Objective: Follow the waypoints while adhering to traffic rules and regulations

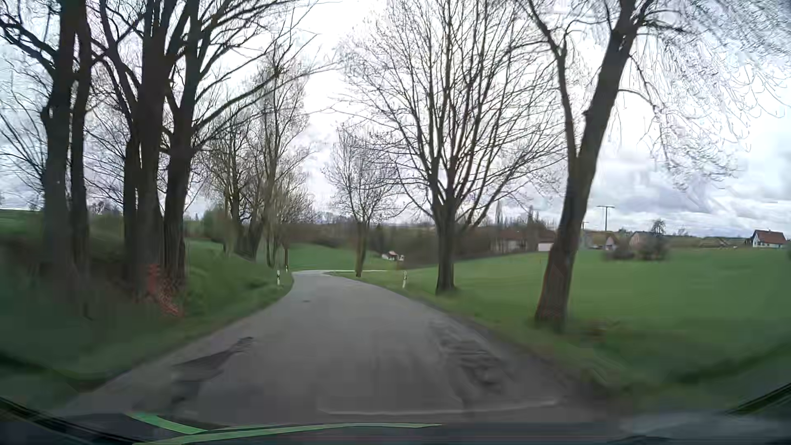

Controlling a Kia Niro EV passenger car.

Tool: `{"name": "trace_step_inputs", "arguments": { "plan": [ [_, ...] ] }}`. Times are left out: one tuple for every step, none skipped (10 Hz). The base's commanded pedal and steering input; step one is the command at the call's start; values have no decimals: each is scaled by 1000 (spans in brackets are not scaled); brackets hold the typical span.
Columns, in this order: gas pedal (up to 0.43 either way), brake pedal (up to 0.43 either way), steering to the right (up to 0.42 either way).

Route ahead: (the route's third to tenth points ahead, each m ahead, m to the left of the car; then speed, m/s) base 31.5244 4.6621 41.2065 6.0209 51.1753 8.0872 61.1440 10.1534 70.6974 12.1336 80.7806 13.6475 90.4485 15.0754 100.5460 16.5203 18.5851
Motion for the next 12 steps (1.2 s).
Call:
{"name": "trace_step_inputs", "arguments": {
  "plan": [
    [87,0,-37],
    [87,0,-37],
    [87,0,-36],
    [87,0,-36],
    [87,0,-35],
    [87,0,-34],
    [59,0,-32],
    [0,0,-30],
    [0,0,-27],
    [0,0,-25],
    [0,0,-25],
    [0,0,-24]
  ]
}}
